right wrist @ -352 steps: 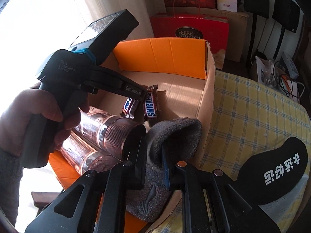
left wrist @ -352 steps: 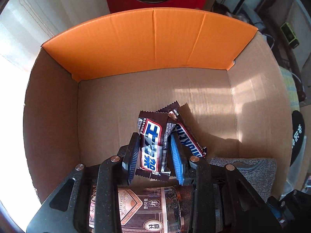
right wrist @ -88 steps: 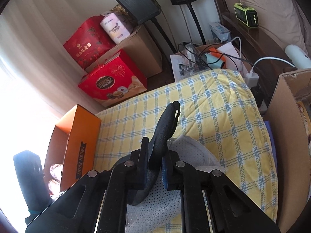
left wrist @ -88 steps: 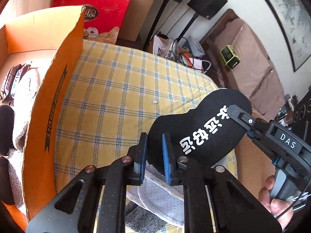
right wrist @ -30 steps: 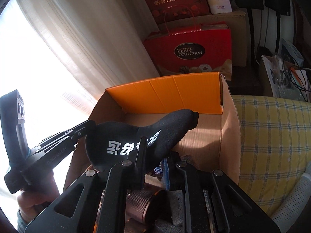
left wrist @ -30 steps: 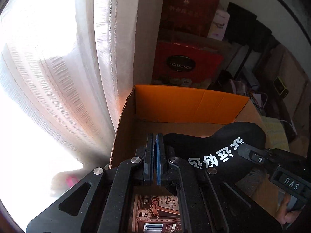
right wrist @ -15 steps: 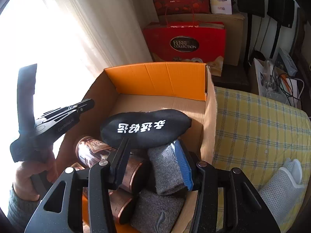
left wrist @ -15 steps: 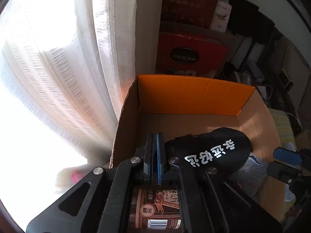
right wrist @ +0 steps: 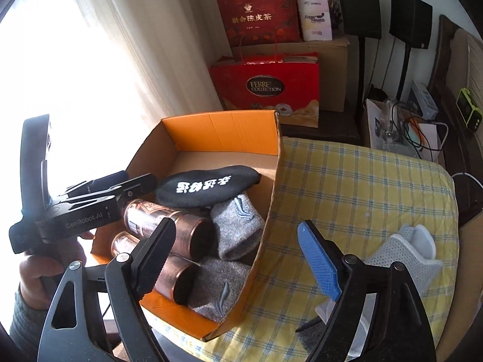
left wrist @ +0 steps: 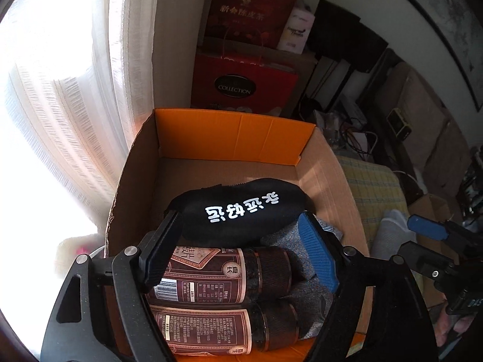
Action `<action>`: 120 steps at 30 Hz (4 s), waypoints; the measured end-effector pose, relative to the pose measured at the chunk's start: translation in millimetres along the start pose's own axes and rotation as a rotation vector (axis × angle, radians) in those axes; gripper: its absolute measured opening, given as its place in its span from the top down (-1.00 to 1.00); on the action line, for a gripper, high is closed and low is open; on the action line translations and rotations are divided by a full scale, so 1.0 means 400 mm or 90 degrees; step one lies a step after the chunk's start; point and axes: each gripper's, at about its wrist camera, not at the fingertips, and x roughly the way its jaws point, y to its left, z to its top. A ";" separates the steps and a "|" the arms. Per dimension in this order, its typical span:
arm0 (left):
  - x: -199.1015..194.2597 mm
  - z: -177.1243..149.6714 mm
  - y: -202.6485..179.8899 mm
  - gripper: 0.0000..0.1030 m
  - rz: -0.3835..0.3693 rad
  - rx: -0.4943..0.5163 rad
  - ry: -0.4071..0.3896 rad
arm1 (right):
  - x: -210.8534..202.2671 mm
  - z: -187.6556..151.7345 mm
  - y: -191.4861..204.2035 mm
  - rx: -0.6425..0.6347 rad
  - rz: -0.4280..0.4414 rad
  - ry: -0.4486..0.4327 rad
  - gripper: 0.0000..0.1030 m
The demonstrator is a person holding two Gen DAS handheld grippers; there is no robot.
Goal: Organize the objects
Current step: 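Move both grippers back over the white mesh garment on the bed, then pull the grey knit headband out from under the white mesh garment with the left gripper, then grasp the grey knit headband with the left gripper and lift it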
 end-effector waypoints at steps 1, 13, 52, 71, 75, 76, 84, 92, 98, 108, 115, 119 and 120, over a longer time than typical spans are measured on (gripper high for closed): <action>-0.006 0.000 -0.008 -0.53 -0.006 -0.005 -0.003 | -0.009 -0.005 -0.012 0.004 -0.003 -0.001 -0.66; -0.050 -0.038 -0.155 -0.99 -0.010 0.078 -0.021 | -0.119 -0.067 -0.148 0.060 -0.086 -0.050 -0.99; 0.147 -0.332 -0.735 -0.74 -0.060 0.396 0.068 | -0.218 -0.289 -0.541 0.233 -0.175 -0.032 -0.99; 0.131 -0.206 -0.706 0.75 -0.097 0.364 0.068 | -0.181 -0.323 -0.585 0.262 -0.140 -0.020 -0.99; 0.142 -0.127 -0.651 0.75 -0.066 0.325 0.057 | -0.164 -0.317 -0.573 0.254 -0.122 -0.018 -0.99; 0.147 -0.113 -0.635 0.75 -0.057 0.314 0.057 | -0.160 -0.315 -0.570 0.254 -0.118 -0.018 -0.99; 0.162 -0.063 -0.549 0.39 0.001 0.257 0.030 | -0.117 -0.296 -0.564 0.256 -0.098 -0.013 -0.99; 0.096 -0.141 -0.578 -0.06 -0.062 0.284 0.027 | -0.090 -0.249 -0.575 0.252 -0.103 -0.016 -0.98; 0.122 -0.234 -0.595 -0.17 -0.100 0.283 0.076 | -0.072 -0.204 -0.581 0.246 -0.108 -0.019 -0.91; 0.194 -0.355 -0.597 -0.27 -0.093 0.292 0.128 | 0.023 -0.174 -0.617 0.267 -0.099 -0.001 -0.80; 0.226 -0.382 -0.594 -0.27 -0.073 0.301 0.131 | 0.067 -0.172 -0.629 0.282 -0.085 0.001 -0.54; 0.232 -0.391 -0.598 0.17 -0.069 0.315 0.138 | 0.089 -0.157 -0.613 0.255 -0.126 0.020 0.11; 0.232 -0.393 -0.602 0.22 -0.065 0.320 0.140 | 0.091 -0.155 -0.607 0.248 -0.126 0.019 0.23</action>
